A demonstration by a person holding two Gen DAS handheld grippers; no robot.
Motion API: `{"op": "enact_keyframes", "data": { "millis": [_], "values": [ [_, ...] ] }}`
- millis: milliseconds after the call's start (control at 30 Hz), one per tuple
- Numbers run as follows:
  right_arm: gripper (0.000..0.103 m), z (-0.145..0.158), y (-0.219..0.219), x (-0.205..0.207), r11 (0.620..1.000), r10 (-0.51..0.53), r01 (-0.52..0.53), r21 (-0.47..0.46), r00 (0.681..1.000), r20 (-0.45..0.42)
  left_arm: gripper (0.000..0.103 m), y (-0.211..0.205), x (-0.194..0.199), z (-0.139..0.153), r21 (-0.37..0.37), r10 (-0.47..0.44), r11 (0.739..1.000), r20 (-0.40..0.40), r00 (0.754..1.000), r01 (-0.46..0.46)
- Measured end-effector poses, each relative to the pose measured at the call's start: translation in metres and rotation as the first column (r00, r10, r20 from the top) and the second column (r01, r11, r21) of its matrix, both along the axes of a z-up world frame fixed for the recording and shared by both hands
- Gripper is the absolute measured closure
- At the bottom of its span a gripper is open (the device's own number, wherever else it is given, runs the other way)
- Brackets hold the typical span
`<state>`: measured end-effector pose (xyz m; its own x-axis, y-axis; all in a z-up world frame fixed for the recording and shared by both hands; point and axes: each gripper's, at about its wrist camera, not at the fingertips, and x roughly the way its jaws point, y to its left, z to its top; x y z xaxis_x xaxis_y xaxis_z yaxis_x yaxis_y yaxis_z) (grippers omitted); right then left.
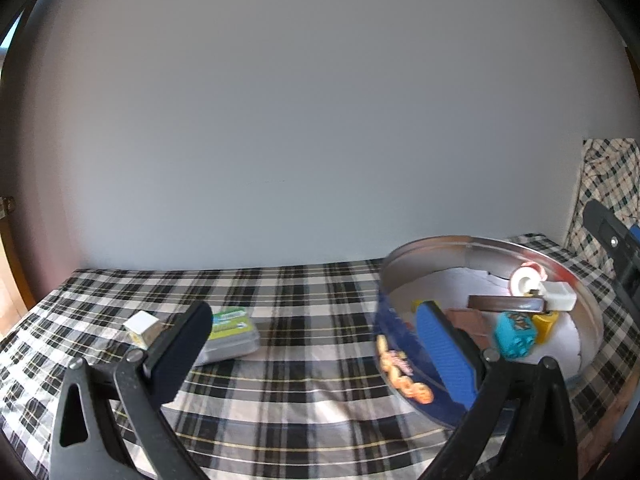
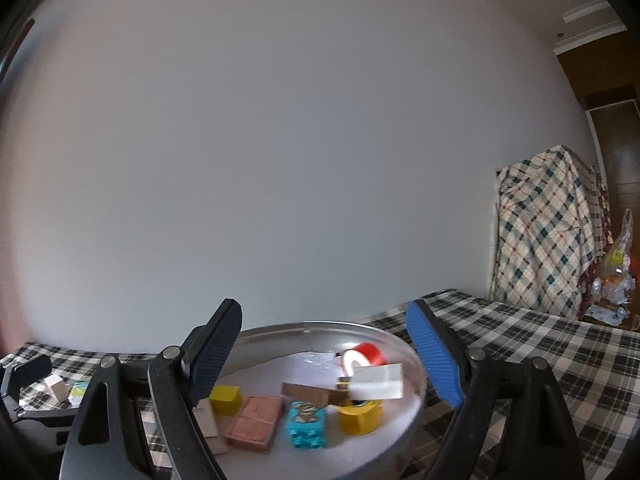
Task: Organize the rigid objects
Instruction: 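Withdraw both open tools from the tin toward the remaining items, then grasp the white toy cube with the left tool while the right tool grasps the green-labelled plastic box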
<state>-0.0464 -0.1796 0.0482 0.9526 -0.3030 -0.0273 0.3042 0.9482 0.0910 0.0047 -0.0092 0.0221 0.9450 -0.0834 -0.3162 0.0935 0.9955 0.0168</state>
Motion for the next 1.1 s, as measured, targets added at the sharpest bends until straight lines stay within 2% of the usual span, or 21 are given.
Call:
{"op": "enact_keyframes", "data": {
  "millis": [500, 733, 967, 1100],
  "values": [
    [0.017, -0.003, 0.067, 0.023, 0.991, 0.130, -0.131, -0.011, 0.991, -0.037, 0.001, 0.064, 0.014, -0.004, -0.007, 0.086, 0.996, -0.006, 0.996, -0.086],
    [0.017, -0.007, 0.093, 0.040, 0.983, 0.184, -0.184, 0.015, 0.980, -0.075, 0.001, 0.099, 0.023, -0.006, 0.002, 0.140, 0.990, -0.014, 0.990, -0.140],
    [0.017, -0.014, 0.124, 0.066, 0.964, 0.266, -0.267, 0.022, 0.948, -0.176, 0.001, 0.157, 0.039, -0.010, -0.011, 0.250, 0.968, -0.053, 0.967, -0.251],
    [0.017, -0.019, 0.145, 0.082, 0.945, 0.322, -0.326, 0.025, 0.915, -0.245, 0.000, 0.195, 0.048, -0.014, 0.004, 0.344, 0.938, -0.082, 0.935, -0.345]
  ]
}}
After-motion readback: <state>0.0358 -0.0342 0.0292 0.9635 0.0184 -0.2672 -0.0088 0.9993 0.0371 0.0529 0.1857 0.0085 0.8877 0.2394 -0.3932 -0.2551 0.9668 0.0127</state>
